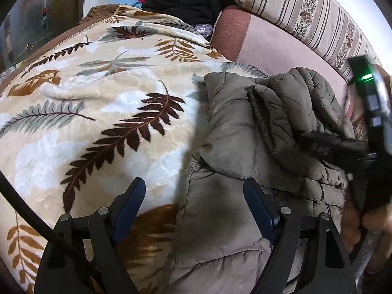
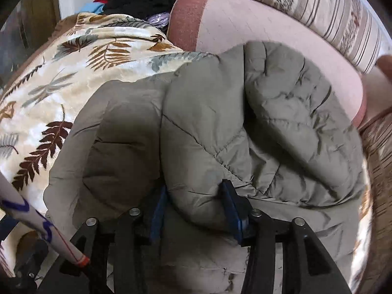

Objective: Fold large clothes

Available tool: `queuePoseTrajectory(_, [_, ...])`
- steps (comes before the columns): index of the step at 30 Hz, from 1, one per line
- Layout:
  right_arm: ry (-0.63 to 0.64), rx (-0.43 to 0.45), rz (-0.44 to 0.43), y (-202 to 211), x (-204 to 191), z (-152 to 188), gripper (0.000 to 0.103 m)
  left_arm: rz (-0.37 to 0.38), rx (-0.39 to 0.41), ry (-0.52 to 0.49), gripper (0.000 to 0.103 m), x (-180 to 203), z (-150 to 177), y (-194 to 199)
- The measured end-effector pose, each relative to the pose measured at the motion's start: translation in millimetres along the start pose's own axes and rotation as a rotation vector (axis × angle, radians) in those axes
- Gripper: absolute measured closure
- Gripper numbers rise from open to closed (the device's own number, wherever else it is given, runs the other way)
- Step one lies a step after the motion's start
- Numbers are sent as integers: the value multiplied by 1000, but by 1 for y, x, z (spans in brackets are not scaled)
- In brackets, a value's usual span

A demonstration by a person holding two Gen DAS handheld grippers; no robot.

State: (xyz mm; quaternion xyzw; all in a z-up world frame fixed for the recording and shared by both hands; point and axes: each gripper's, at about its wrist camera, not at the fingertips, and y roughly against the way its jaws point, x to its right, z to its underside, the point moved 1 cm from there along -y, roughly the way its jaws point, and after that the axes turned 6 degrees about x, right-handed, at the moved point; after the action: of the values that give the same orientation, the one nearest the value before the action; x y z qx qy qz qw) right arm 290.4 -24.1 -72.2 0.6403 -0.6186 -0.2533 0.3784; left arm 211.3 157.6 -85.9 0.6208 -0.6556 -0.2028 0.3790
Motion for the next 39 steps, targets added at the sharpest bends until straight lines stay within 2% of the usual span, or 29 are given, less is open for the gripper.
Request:
queuePoseTrajectory(1, [-19, 48, -24, 13, 0, -1, 53, 3, 1, 0, 22, 0, 0, 1])
queuePoseTrajectory(3, [-25, 76, -35, 24, -2, -4, 53, 1, 2, -5, 22, 1, 0, 0])
queuePoseTrajectory(6, [-1, 24, -34, 10, -12, 3, 47, -11, -4, -18, 22, 2, 2, -2])
queuePoseTrajectory(9, [0, 32, -30, 9, -11, 5, 46, -21, -1, -23, 22, 2, 1, -2])
queuePoseTrajectory(12, [-94, 62, -73, 37, 11, 6, 46, -26, 2, -23, 22, 2, 0, -1])
queuePoseTrajectory(15, [-136, 100, -50, 64, 37, 16, 45, -24, -3, -24, 22, 2, 1, -1])
queuePoseTrajectory(17, [-168, 102, 1, 79, 62, 34, 39, -22, -3, -26, 22, 2, 2, 0])
queuePoseTrajectory(21, [-246, 82, 159, 106, 126, 91, 38, -31, 10, -40, 22, 4, 5, 5])
queuePoseTrajectory(24, [-318, 20, 221, 125, 178, 138, 37, -46, 3, -45, 22, 5, 12, 10])
queuePoseTrajectory(27, [-416, -18, 232, 148, 229, 186, 37, -38, 6, -29, 22, 5, 19, 28])
queuePoseTrajectory(30, [-473, -37, 245, 166, 269, 229, 33, 8, -13, -2, 22, 0, 27, 52])
queuePoseTrajectory(36, [-559, -75, 196, 161, 309, 289, 32, -42, -76, -10, 22, -29, 49, 78])
queuePoseTrajectory(39, [-615, -73, 130, 152, 319, 310, 32, 23, -144, 51, 22, -47, 60, 79])
